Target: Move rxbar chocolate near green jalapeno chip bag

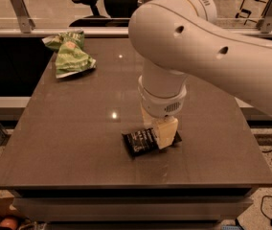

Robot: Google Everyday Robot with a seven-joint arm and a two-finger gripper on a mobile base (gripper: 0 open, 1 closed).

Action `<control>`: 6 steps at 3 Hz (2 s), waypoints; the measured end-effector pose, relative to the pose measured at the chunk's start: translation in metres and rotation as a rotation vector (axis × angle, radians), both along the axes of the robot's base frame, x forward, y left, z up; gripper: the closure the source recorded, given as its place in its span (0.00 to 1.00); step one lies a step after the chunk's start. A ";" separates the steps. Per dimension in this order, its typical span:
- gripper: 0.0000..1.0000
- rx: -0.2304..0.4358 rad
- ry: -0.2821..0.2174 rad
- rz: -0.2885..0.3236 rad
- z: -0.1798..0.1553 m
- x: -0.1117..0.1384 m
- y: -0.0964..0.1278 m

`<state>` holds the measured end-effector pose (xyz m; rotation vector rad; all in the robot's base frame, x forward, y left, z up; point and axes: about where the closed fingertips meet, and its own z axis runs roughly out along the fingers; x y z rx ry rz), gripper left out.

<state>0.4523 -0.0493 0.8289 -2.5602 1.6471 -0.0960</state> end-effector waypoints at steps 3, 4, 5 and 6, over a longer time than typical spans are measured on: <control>1.00 0.012 -0.087 -0.028 0.028 0.024 -0.014; 1.00 0.018 -0.105 -0.014 0.044 0.041 -0.016; 1.00 0.037 -0.127 0.000 0.061 0.060 -0.018; 1.00 0.065 -0.143 0.004 0.076 0.078 -0.017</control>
Offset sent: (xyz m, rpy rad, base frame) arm 0.0223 -0.0171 0.0263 0.0105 -0.0952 -0.0410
